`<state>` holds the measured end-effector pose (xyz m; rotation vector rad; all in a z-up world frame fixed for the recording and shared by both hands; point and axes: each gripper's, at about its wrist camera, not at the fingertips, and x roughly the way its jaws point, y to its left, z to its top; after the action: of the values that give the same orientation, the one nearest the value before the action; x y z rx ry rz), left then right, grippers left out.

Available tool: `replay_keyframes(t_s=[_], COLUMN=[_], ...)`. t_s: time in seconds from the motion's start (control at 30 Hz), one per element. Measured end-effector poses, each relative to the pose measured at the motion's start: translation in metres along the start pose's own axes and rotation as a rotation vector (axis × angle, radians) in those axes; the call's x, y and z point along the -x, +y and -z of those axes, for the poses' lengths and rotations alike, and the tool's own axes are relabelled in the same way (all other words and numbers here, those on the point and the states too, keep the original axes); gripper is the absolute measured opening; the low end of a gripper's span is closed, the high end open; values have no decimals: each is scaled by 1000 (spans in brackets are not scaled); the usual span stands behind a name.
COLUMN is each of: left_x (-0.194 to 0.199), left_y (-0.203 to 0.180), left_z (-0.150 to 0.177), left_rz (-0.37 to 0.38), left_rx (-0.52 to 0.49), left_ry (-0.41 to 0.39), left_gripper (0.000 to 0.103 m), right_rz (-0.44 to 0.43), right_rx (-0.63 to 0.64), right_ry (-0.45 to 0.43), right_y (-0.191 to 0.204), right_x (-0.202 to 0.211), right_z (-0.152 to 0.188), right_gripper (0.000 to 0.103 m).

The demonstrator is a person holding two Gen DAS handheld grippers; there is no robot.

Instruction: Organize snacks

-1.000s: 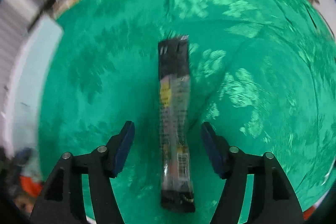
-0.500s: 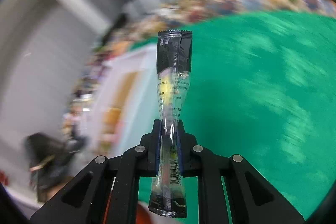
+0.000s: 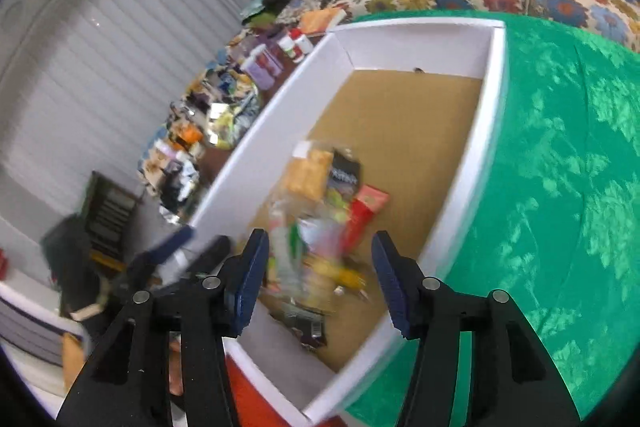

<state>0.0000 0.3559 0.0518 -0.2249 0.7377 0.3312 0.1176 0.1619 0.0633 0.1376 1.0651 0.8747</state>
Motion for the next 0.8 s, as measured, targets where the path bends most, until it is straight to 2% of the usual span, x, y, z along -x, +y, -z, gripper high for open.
replay_keyframes(t_s=[0.1, 0.17, 0.2, 0.27, 0.33, 0.4, 0.47, 0.57, 0.8], left_x=[13, 22, 30, 42, 49, 52, 55, 59, 64], left_y=[-9, -13, -16, -19, -17, -13, -9, -12, -20], left_z=[3, 2, 1, 0, -1, -3, -5, -5, -7], left_rz=[-40, -70, -114, -188, -246, -245, -194, -170, -232], left_rx=[-18, 3, 15, 26, 42, 70, 84, 72, 23], left_ry=[-17, -23, -42, -90, -105, -80, -51, -51, -66], left_gripper=[90, 98, 102, 103, 103, 103, 103, 103, 103], right_rz=[52, 78, 89, 128, 195, 260, 281, 247, 211], right_rx=[36, 79, 100, 150, 208, 273, 318, 327, 332], right_ry=[-41, -96, -117, -139, -141, -131, -125, -114, -61], right_y=[-4, 0, 0, 8, 17, 25, 33, 38, 44], right_x=[10, 24, 28, 33, 33, 32, 29, 30, 24], right_z=[3, 3, 1, -1, -3, -1, 1, 4, 7], right_gripper=[64, 77, 79, 83, 84, 84, 84, 84, 84])
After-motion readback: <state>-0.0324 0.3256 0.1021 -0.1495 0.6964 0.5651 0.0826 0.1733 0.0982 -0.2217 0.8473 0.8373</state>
